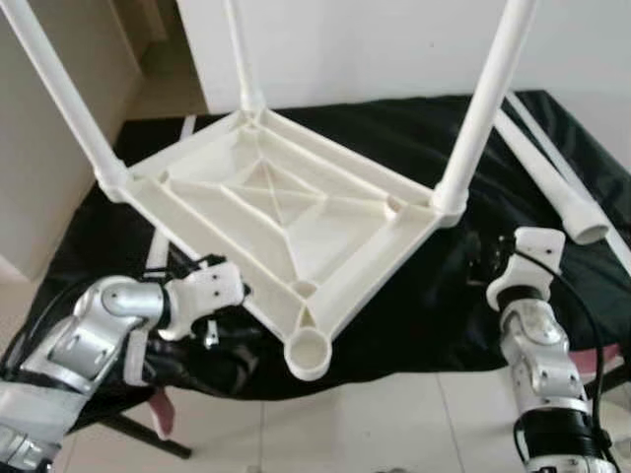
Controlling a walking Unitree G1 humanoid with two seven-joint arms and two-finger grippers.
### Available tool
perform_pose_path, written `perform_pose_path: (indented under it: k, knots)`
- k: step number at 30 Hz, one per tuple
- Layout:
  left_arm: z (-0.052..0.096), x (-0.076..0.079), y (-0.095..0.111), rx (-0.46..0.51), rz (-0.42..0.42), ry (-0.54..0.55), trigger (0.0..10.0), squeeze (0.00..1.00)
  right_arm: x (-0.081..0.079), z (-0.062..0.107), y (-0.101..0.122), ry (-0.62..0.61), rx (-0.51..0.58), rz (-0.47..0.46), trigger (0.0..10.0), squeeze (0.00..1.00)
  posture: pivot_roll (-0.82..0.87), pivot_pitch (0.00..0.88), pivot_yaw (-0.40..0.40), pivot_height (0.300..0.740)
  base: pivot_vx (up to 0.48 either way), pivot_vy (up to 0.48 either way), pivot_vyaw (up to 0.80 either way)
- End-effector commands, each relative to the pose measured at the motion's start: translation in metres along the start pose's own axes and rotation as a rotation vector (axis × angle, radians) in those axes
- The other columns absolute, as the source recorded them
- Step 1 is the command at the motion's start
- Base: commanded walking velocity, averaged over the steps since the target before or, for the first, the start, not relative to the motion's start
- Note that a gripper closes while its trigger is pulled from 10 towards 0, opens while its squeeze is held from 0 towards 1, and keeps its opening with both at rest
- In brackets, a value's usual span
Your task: Building children table
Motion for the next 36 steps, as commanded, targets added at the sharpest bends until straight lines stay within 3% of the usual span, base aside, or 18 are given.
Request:
perform_pose_path:
  k: [1,14,20,24,28,36]
  knots:
    - [-0.003,0.0,-0.006,-0.036,-0.008,0.003,10.0,0.0,-0.001,-0.001,0.002,0.006,0.006,-0.004,10.0,0.0,-0.06,0.086,0.048,0.74,0.0,0.0,0.0]
    - [-0.015,-0.026,-0.002,-0.046,-0.013,0.113,10.0,0.0,-0.001,-0.005,0.005,0.004,0.015,-0.006,10.0,0.0,-0.06,0.087,0.055,0.74,0.0,0.0,0.0]
    - [-0.021,-0.025,-0.004,-0.05,0.011,0.087,10.0,0.0,0.002,-0.008,0.008,-0.004,0.024,-0.003,10.0,0.0,-0.07,0.087,0.06,0.74,0.0,0.0,0.0]
    - [-0.025,-0.02,-0.003,-0.032,0.048,0.049,10.0,0.0,0.002,-0.009,0.009,-0.004,0.027,-0.003,10.0,0.0,-0.07,0.089,0.061,0.74,0.0,0.0,0.0]
    - [-0.031,-0.012,0.002,0.041,0.177,-0.001,10.0,0.0,0.003,-0.01,0.01,-0.009,0.029,-0.007,10.0,0.0,-0.07,0.089,0.063,0.74,0.0,0.0,0.0]
    - [-0.041,-0.004,0.005,0.084,0.299,-0.048,10.0,0.0,0.001,-0.012,0.012,-0.009,0.033,-0.013,10.0,0.0,-0.07,0.089,0.063,0.74,0.0,0.0,0.0]
Point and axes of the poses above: a point about 5 cm out from each wrist's last joint towards the gripper, its own z axis pointing back from the gripper into the wrist, its own y axis along the axis of the wrist's last joint, x = y × z, the point moved 4 cm from there along -z, pointing out of the wrist towards the gripper, and after that the axes turned 13 degrees about z, right-handed, at the moved point
